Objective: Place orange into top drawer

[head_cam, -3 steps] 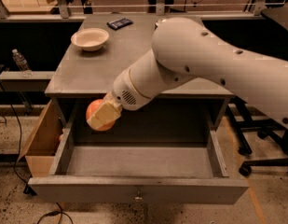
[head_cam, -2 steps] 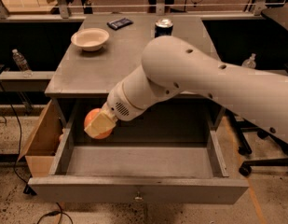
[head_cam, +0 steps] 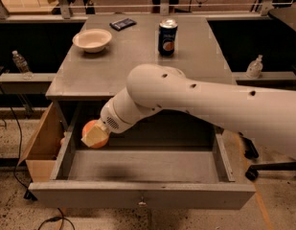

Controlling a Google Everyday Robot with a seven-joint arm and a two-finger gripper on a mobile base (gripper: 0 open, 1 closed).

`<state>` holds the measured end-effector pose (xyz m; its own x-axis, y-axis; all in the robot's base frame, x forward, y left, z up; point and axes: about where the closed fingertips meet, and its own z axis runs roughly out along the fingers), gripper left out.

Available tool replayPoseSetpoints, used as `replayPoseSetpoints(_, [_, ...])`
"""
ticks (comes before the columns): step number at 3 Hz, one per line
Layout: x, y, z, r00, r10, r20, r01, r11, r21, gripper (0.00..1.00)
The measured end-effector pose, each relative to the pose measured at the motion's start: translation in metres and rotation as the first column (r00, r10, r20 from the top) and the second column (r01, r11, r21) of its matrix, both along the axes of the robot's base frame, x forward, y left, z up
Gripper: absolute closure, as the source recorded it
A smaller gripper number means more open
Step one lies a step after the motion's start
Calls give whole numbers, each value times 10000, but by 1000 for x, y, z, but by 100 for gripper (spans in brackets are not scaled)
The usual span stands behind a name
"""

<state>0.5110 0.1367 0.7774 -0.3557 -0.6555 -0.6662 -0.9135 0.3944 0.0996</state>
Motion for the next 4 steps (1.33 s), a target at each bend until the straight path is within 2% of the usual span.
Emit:
replayPoseSetpoints(2, [8, 17, -55, 9991, 39, -424, -48, 9998, -206, 100])
replayPoseSetpoints(3, [11, 32, -100, 9951, 187, -967, -220, 9992, -329, 100])
replayPoseSetpoints(4, [11, 32, -100, 9951, 188, -967, -221, 9992, -329, 100])
